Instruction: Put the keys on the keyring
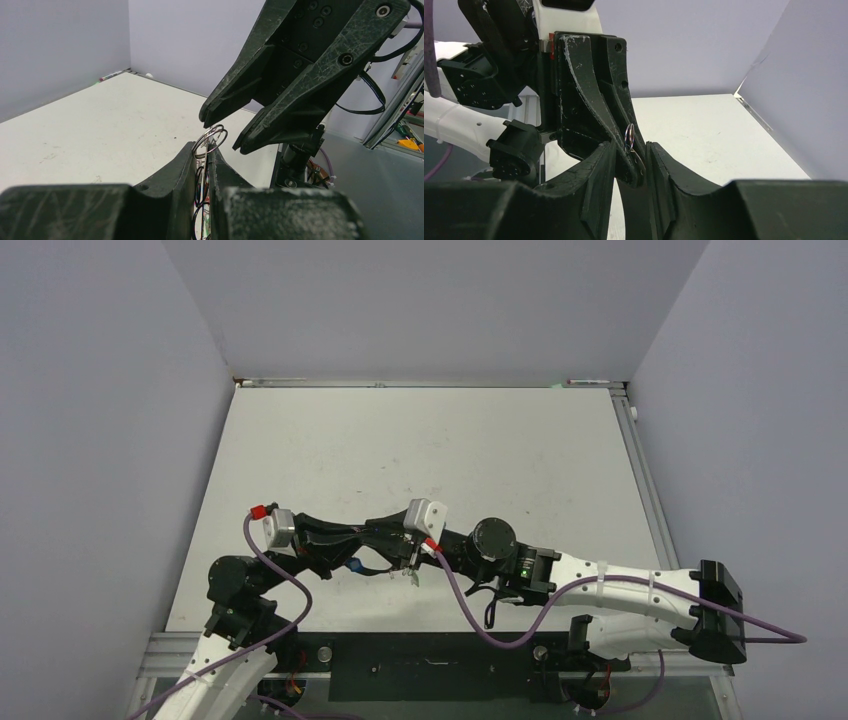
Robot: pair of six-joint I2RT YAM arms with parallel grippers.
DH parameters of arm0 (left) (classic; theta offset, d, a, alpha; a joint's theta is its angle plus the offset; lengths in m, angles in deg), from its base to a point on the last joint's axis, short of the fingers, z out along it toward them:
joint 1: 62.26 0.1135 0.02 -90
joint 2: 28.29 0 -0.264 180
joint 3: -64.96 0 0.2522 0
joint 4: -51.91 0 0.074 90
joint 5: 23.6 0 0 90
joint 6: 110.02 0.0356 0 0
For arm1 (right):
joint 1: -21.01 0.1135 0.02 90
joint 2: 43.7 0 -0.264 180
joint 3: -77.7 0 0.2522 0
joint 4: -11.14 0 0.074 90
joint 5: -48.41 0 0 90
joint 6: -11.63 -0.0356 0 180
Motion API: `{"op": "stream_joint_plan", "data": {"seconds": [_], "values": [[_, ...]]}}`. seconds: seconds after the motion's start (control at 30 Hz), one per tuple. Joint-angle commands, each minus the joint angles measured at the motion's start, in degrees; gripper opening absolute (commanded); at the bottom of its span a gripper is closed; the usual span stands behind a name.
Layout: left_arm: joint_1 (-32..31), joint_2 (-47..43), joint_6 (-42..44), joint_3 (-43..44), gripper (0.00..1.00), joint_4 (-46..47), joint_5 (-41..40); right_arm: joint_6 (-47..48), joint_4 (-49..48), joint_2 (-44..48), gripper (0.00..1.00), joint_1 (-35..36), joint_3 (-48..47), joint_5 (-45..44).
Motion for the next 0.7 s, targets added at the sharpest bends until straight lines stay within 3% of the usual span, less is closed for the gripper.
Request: {"op": "stream_joint_plan", "data": {"seconds": [0.0, 0.43, 0.67], "values": [[0.47, -0.61, -0.72, 0.47, 0.0, 3.88, 0.06, -0.02, -3.61, -1.37, 0.29, 0.29, -1.95, 0.25], [0.76, -0.99, -0.67, 0.5, 0.0, 3.75, -0.24, 0.18, -3.21, -3.28, 0.24, 0.48, -3.11, 0.32], [0.92, -1.17, -0.64, 0.47, 0.0, 3.37, -0.38, 0.32, -3.4, -3.68, 0.16, 0.85, -3.15, -0.25]]}}
